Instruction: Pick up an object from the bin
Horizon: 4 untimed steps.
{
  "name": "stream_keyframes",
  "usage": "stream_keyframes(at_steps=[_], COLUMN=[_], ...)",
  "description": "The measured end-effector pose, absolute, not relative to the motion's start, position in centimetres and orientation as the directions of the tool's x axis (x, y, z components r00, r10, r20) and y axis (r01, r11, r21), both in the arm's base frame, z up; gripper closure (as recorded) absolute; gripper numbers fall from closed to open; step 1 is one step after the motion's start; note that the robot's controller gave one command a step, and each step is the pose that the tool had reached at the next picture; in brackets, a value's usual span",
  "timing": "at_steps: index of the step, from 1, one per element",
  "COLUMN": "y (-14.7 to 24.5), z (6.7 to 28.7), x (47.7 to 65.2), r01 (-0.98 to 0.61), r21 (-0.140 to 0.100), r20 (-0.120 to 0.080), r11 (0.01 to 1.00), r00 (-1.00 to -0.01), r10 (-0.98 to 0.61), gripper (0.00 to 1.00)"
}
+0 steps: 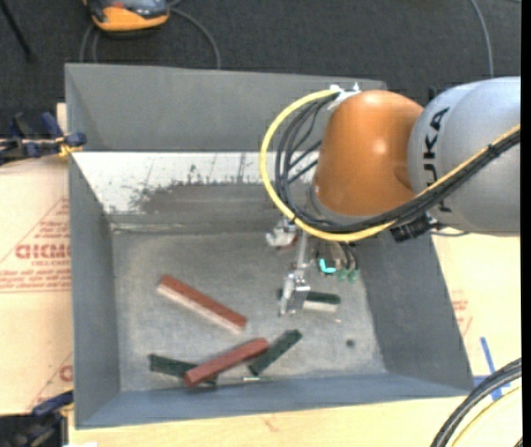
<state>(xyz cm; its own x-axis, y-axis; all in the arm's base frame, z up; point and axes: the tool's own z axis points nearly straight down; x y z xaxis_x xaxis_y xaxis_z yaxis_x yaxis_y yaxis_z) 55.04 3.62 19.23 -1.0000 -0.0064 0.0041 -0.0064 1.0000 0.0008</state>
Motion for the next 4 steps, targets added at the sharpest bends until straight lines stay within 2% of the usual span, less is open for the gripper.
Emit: stream_keyframes(at_steps=[1, 2, 3, 4], y=[3.6, 4.7, 5.1, 3.3], z=[19.6, 16.5, 14.5, 17.6], x=[55.2, 55.3, 55.1, 53.8], r01=[-0.006, -0.062, -0.093, -0.207], r21=[0.001, -0.001, 0.000, 0.001], r20=[-0.003, -0.011, -0.008, 0.008], r11=[1.000, 0.998, 0.996, 0.978], r00=[-1.000, -0.998, -0.996, -0.978], r10=[-0.006, -0.062, -0.093, -0.207], gripper=[0.00, 0.00, 0.00, 0.00])
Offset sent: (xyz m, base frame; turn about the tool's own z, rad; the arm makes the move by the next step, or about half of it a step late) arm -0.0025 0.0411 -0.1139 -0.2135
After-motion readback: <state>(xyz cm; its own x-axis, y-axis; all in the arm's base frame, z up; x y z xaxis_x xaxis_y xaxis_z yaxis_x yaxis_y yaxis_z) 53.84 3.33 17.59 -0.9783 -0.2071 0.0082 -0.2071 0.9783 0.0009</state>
